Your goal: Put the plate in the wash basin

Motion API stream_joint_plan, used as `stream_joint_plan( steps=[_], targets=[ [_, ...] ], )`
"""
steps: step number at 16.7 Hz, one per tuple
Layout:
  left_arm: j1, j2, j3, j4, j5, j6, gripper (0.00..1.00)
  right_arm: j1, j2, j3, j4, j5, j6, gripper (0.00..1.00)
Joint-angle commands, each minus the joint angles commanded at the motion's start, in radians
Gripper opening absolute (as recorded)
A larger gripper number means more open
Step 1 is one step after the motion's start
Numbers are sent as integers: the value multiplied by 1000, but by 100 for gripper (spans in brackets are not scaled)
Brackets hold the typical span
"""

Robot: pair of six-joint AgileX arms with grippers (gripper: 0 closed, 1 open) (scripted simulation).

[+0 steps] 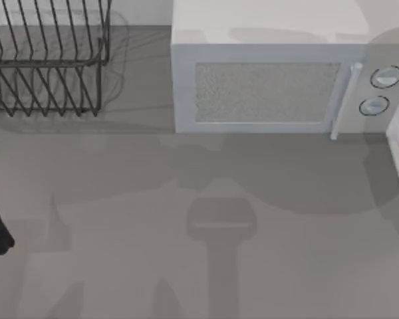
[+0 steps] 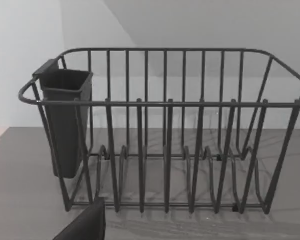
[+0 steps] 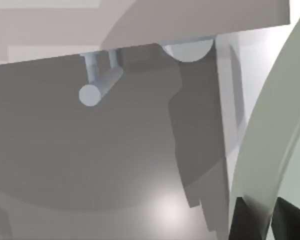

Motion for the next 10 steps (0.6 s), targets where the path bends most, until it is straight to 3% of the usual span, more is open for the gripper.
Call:
stream_joint_plan(
  steps=[4,10],
  targets=[
    [0,0,0,0,0,0,100,-139,242,206,0,0,-140,0],
    [0,0,0,0,0,0,100,-216,513,382,-42,-47,-334,0]
  ],
)
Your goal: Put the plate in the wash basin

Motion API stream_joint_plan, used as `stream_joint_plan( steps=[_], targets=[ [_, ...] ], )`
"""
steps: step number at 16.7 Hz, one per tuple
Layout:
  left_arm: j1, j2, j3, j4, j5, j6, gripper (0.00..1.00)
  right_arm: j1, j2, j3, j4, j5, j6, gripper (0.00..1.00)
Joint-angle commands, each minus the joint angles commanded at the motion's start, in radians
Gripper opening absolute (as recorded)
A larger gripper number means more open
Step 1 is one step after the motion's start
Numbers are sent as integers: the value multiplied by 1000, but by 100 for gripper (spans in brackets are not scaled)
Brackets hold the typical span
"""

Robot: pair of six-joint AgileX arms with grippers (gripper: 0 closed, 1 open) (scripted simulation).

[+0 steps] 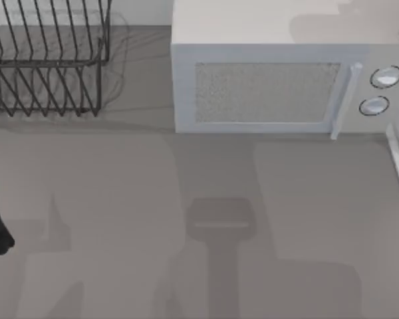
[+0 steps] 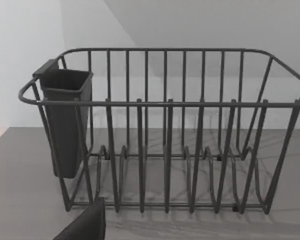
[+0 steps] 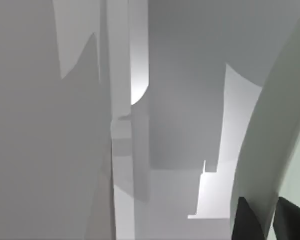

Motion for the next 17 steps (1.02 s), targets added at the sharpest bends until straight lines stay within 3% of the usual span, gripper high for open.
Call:
stream_joint_plan(
  steps=[5,17],
  targets=[
    [0,0,0,0,0,0,100,-3,14,10,-4,-5,-13,0],
    [0,0,0,0,0,0,100,-3,14,10,-4,-5,-13,90]
  ],
)
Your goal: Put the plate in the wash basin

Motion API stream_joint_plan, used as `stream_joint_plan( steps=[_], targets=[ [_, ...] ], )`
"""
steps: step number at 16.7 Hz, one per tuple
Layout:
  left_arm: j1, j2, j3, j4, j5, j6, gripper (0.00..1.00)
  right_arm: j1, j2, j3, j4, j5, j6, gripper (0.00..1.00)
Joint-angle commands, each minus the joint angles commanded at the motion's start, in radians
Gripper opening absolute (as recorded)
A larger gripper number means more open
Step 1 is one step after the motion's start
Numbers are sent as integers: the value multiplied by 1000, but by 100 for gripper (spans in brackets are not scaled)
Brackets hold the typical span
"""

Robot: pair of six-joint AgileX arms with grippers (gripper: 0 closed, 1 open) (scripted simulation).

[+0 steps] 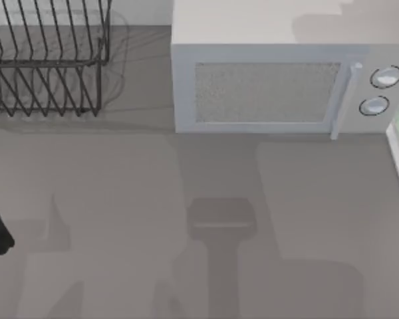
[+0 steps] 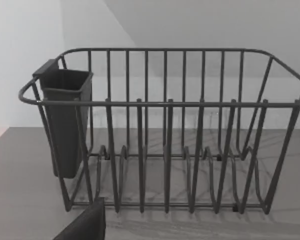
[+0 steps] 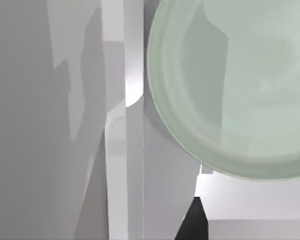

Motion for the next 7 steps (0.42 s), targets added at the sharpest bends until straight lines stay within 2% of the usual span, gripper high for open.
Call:
stream_joint_plan(
  steps=[1,2,7],
  targets=[
    [0,0,0,0,0,0,100,0,0,0,0,0,0,98],
    [0,0,0,0,0,0,100,0,0,0,0,0,0,100],
    [0,0,0,0,0,0,100,0,0,0,0,0,0,100]
  ],
)
